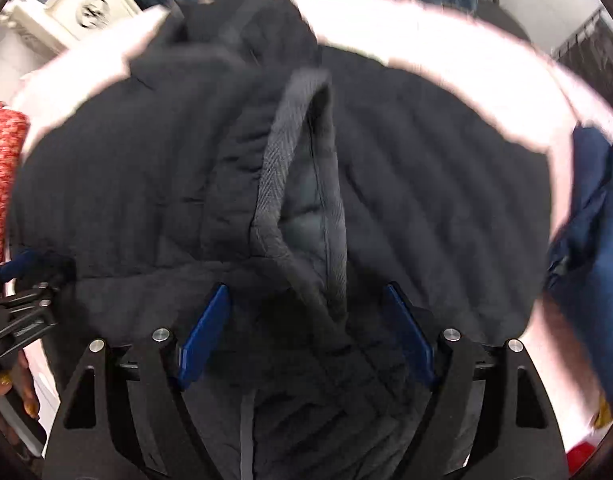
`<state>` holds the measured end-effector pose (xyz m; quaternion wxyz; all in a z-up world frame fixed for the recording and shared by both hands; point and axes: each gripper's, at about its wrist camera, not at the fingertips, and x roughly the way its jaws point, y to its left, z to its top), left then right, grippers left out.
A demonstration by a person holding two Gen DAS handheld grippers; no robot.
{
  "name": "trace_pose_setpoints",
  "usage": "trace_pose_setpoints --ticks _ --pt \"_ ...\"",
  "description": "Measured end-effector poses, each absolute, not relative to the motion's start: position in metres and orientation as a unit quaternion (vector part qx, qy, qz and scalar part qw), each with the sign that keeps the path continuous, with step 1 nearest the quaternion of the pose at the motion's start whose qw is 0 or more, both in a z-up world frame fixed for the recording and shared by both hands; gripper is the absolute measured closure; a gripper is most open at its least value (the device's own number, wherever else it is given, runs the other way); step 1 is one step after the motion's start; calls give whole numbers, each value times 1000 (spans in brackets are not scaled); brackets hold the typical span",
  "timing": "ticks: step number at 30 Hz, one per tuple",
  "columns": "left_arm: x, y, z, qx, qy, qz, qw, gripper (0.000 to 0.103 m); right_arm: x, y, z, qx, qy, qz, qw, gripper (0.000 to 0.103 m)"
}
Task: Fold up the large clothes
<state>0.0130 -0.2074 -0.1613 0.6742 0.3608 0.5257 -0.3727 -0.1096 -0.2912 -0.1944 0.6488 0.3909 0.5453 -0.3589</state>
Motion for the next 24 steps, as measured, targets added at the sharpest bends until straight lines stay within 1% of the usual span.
trace_pose_setpoints --ticks 2,4,8,12,17,20,24 --pt "18 -208 -169 353 538 -373 668 5 -113 -297 -208 420 540 -363 633 10" --pt "23 -208 -176 341 549 -378 663 5 -115 -302 -217 432 539 -366 624 6" --pt "24 -207 -183 336 545 -384 665 4 -113 -309 -227 436 539 -357 626 5" --pt "21 -205 -183 333 544 -382 668 4 -117 -308 -229 437 522 -361 638 4" --pt "20 -196 -184 324 534 -389 678 4 -140 -284 -227 427 495 -370 660 4" --pt "12 -184 -180 323 521 -392 686 4 -145 -278 -226 427 496 -367 661 4" --pt "5 -176 -172 325 521 -389 686 5 -145 -281 -217 437 521 -346 646 5"
